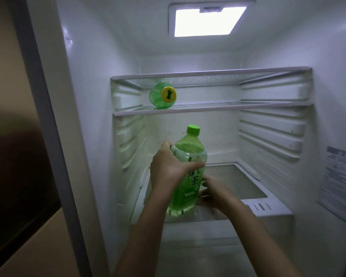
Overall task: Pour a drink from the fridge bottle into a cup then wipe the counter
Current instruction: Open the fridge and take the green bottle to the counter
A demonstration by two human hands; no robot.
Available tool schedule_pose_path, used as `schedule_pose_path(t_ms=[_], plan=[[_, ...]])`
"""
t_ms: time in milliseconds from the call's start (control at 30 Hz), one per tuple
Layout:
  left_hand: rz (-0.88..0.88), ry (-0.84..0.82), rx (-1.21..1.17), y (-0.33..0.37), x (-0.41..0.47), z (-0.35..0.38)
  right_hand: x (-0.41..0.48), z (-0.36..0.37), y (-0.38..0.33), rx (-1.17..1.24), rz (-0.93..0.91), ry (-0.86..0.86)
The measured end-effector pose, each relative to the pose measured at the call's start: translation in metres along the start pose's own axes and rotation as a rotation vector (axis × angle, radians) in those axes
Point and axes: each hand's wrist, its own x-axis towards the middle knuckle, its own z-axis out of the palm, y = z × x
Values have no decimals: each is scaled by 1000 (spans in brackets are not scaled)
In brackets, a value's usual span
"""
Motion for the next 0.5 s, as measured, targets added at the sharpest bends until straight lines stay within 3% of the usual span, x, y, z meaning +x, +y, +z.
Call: schedule_pose_path(t_ms=[233, 500], plan=[[42, -65, -115, 31, -42, -14, -46, -26, -6, -4, 121, -5], [-47, -96, -182, 45, -94, -27, -103, -41, 11, 17, 184, -61]])
